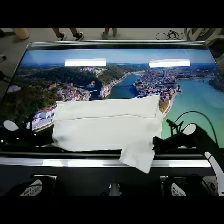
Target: Fold the shirts.
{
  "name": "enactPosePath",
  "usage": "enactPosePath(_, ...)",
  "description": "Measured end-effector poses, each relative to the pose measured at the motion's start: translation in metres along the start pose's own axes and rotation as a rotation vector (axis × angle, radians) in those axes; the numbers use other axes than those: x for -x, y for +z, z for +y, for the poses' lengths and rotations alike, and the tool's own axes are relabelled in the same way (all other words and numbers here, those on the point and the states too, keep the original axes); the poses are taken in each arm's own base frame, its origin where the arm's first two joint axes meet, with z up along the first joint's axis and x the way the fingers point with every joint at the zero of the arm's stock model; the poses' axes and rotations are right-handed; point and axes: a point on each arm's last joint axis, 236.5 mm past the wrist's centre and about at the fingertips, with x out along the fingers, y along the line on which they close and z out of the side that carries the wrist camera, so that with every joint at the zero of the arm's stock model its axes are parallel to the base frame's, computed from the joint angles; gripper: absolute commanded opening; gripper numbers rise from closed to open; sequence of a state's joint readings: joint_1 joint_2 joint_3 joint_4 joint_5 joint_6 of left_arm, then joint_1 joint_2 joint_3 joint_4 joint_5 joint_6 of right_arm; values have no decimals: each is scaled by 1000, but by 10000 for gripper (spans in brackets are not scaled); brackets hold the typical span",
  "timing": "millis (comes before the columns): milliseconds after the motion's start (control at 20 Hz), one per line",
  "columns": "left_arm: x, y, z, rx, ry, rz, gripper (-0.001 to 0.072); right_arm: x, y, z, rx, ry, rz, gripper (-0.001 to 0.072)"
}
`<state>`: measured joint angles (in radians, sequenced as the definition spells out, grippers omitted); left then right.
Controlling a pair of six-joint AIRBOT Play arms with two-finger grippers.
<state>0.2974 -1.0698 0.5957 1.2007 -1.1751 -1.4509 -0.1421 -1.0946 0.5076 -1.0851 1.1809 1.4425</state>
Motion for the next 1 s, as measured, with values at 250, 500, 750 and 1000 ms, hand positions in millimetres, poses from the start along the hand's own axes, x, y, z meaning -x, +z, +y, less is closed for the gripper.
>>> enactPosePath(250,79,73,-35,-93,-22,-247,22,87,79,56,121,50,-248,21)
enactPosePath(500,70,140,-51,-73,-55,-243,24,107,187,76,93,91,-379,22)
enactPosePath(750,21,186,-63,-27,-94,-155,634,86,248,80,28,157,-404,709)
enactPosePath(1000,44,217,-74,-44,-108,-221,629,103,256,47,121,31,-392,713)
